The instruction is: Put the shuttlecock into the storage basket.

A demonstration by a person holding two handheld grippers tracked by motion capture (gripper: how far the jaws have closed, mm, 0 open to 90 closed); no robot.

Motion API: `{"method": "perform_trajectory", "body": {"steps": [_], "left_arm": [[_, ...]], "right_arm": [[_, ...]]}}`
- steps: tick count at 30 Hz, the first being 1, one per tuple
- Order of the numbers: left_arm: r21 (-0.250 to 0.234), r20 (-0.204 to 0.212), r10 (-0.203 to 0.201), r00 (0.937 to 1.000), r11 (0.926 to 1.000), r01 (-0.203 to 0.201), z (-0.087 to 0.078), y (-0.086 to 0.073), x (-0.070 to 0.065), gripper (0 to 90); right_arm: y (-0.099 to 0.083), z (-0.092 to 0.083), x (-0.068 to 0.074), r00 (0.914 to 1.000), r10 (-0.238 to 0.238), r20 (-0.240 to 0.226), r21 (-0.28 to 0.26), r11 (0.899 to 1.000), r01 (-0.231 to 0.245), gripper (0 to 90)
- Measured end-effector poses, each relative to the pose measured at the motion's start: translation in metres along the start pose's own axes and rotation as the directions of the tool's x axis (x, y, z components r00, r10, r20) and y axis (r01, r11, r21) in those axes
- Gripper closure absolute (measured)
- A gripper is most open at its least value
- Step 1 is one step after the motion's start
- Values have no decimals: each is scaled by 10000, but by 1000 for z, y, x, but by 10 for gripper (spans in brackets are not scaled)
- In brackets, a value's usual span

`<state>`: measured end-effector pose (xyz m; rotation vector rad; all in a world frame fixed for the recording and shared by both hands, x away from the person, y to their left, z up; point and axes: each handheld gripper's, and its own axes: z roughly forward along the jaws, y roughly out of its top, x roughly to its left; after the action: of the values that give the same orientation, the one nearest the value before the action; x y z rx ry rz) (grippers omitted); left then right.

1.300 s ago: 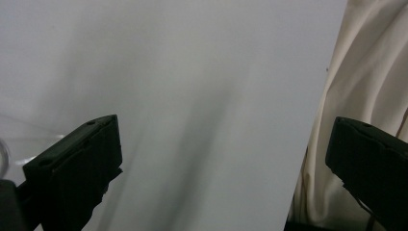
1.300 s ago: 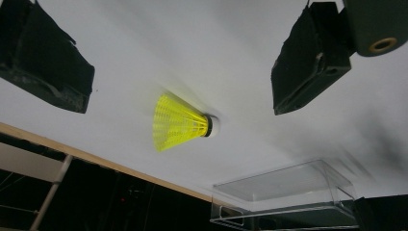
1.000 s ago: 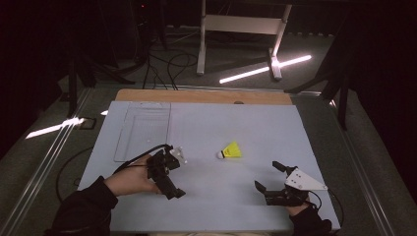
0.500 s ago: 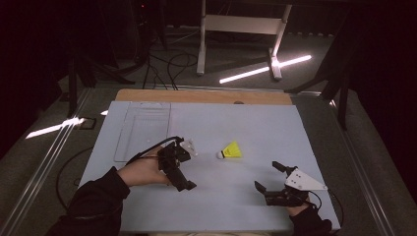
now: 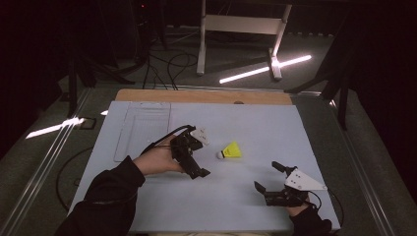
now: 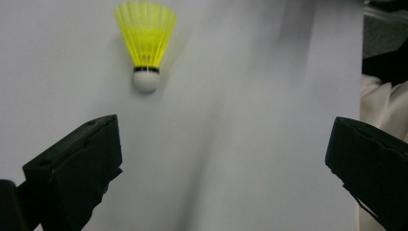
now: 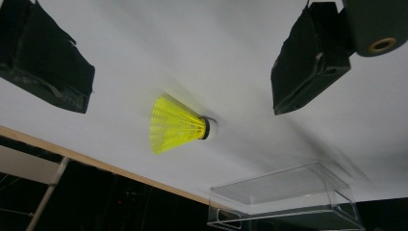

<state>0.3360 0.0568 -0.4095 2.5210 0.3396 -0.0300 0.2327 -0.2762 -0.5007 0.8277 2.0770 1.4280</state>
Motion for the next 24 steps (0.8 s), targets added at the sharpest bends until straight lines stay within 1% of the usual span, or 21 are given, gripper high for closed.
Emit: {"method": "perform_trajectory", "body": {"steps": [2, 3, 5, 6, 7, 8, 9, 10, 12, 13, 14, 16, 17, 18, 19, 20, 23, 24], "left_arm": [[-145, -10, 25, 10000, 9999, -25, 1, 5, 3, 1], [-145, -10, 25, 10000, 9999, -25, 1, 5, 3, 1], [-205, 92, 37, 10000, 9998, -35, 3, 8, 5, 1], [-342, -15, 12, 10000, 9994, -12, 4, 11, 7, 1], [-342, -15, 12, 10000, 9994, -12, 4, 11, 7, 1], [-351, 102, 53, 9999, 9994, -49, 5, 13, 8, 1], [-412, -19, 45, 10000, 9991, -45, 5, 14, 9, 1], [-470, 70, 93, 9999, 9989, -90, 6, 16, 10, 1], [-583, -4, 59, 10000, 9983, -59, 8, 19, 12, 1], [-639, 47, 57, 10000, 9979, -54, 10, 20, 13, 1], [-723, -55, 39, 10000, 9974, -42, 11, 22, 14, 1], [-907, 3, 25, 10000, 9959, -25, 14, 24, 17, 2], [-951, -54, -19, 10000, 9955, 14, 15, 25, 18, 2], [-955, -26, 22, 10000, 9954, -25, 17, 26, 20, 2], [-989, -58, -31, 10000, 9951, 25, 19, 27, 21, 2], [-847, -62, 21, 10000, 9964, -26, 24, 29, 21, 2], [-736, 47, 72, 10000, 9973, -68, 29, 30, 22, 2], [-677, -82, 71, 9999, 9977, -77, 32, 30, 23, 2]], "right_arm": [[0, 0, 0, 10000, 5, -28, -6, 10000, -5, 80], [0, 0, 0, 10000, 5, -28, -6, 10000, -5, 80], [0, 0, 0, 10000, -51, -14, 0, 10000, 51, 80], [0, 0, 0, 10000, -16, -9, -8, 10000, 16, 80], [0, 0, 0, 10000, -16, -9, -8, 10000, 16, 80], [0, 0, 0, 10000, -22, -10, -5, 10000, 22, 80], [0, 0, 0, 10000, -22, -10, -5, 10000, 22, 80], [0, 0, 0, 10000, -18, -21, -11, 10000, 18, 80], [0, 0, 0, 10000, -1, -67, -3, 10000, 1, 80], [0, 0, 0, 10000, -1, -67, -3, 10000, 1, 80], [-1, 0, 0, 10000, 0, -53, 29, 10000, 0, 80], [-1, 0, 0, 10000, 8, -77, 14, 10000, -8, 80], [-1, 0, 0, 10000, 8, -77, 14, 10000, -8, 80], [-1, 0, 0, 10000, -10, -59, 30, 10000, 10, 80], [-1, 0, 0, 10000, 15, -77, 25, 10000, -15, 80], [-1, 0, 0, 10000, 9, -66, 45, 10000, -9, 80], [-1, 0, 0, 10000, 13, -69, 42, 10000, -12, 80], [-1, 0, 0, 10000, 13, -69, 42, 10000, -12, 80]]}}
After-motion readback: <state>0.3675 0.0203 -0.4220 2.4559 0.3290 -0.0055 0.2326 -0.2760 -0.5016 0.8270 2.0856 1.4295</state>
